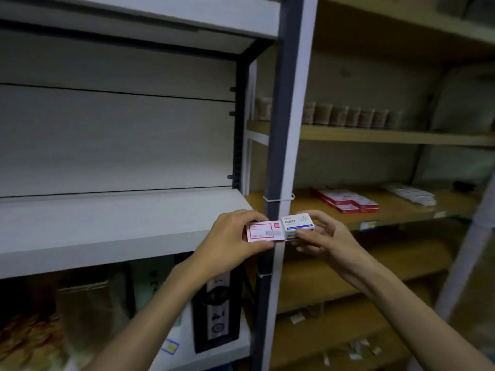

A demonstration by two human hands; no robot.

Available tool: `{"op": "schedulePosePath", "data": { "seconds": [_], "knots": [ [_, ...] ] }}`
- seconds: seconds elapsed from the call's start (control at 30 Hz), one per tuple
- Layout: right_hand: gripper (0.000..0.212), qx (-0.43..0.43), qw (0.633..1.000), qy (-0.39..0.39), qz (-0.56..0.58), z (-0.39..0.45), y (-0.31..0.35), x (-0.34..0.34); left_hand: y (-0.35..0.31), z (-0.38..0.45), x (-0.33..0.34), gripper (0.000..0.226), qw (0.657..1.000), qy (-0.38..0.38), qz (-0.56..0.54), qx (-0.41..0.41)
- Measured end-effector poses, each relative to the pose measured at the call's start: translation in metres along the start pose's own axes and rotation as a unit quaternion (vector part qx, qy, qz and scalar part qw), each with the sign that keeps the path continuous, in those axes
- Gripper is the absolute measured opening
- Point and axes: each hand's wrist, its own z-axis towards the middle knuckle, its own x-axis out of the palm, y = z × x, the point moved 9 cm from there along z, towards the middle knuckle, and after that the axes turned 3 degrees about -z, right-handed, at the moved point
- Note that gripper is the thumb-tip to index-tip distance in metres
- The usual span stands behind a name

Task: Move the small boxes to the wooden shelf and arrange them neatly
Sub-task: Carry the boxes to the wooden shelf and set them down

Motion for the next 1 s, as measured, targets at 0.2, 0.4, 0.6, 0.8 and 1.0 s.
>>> {"op": "schedulePosePath", "data": {
  "seconds": [0.2,0.4,0.6,0.8,1.0],
  "knots": [
    [0.05,0.012,0.999,-0.047,0.012,-0.002,-0.009,-0.086,-0.025,0.045,0.078,0.046,0.999,0.026,0.031,-0.018],
    [0.049,0.009,0.998,-0.068,0.004,0.019,-0.018,-0.16,-0.025,0.098,0.14,0.04,0.999,0.006,0.039,-0.037],
    [0.046,0.016,0.994,-0.061,-0.088,0.064,-0.03,-0.232,-0.014,0.163,0.19,0.043,0.995,-0.024,0.059,-0.075],
    [0.044,0.012,0.989,-0.054,-0.138,0.113,-0.038,-0.3,0.008,0.227,0.24,0.049,0.987,-0.033,0.066,-0.141],
    [0.037,-0.011,0.982,-0.044,-0.182,0.146,-0.044,-0.346,0.029,0.262,0.277,0.055,0.973,-0.047,0.089,-0.209]
  ]
}}
